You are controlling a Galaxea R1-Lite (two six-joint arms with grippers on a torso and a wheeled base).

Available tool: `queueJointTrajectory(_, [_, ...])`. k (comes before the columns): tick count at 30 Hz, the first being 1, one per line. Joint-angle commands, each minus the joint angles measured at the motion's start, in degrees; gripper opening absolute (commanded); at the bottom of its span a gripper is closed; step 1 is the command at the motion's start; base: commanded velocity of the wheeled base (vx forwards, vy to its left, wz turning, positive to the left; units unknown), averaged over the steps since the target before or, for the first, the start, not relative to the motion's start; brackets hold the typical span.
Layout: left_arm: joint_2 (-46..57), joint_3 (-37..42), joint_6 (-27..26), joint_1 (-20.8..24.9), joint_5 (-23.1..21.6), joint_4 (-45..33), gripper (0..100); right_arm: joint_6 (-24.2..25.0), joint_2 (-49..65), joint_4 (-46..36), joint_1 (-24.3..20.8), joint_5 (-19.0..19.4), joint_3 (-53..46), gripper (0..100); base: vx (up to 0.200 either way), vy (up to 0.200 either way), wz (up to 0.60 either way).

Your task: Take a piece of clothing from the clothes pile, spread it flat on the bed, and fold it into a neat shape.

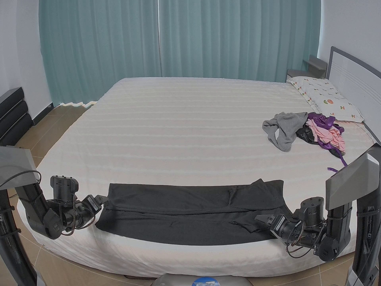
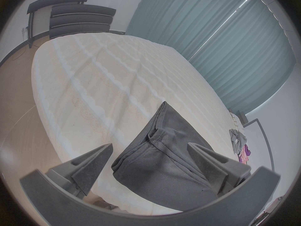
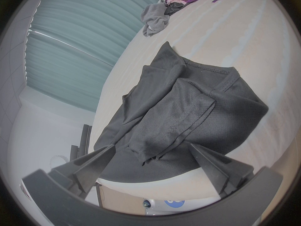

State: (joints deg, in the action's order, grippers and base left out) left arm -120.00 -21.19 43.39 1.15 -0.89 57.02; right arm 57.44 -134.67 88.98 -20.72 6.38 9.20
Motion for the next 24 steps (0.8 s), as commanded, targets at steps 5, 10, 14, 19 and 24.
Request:
queueJointTrajectory(5, [-0.1, 0.1, 0.0, 0.0, 0.0, 0.0, 100, 0.4, -1.2, 0.9, -0.1, -0.4, 0.7, 100, 0.000, 0.000, 0.00])
queueJointTrajectory(10, [-0.1, 0.0, 0.0, 0.0, 0.0, 0.0, 100, 1.0, 0.1, 0.9, 0.2, -0.8, 0.6, 0, 0.000, 0.000, 0.00])
queueJointTrajectory(14, [-0.1, 0.0, 0.0, 0.0, 0.1, 0.0, 100, 1.4, 1.4, 0.9, 0.2, -1.1, -0.1, 0, 0.000, 0.000, 0.00])
queueJointTrajectory(19, [-0.1, 0.0, -0.1, 0.0, 0.1, 0.0, 100, 2.4, 2.1, 0.8, 0.2, -1.1, -0.4, 0, 0.000, 0.000, 0.00])
queueJointTrajectory(24, [-0.1, 0.0, -0.1, 0.0, 0.1, 0.0, 100, 2.5, 5.1, 0.8, -0.2, -0.8, -2.3, 0, 0.000, 0.000, 0.00])
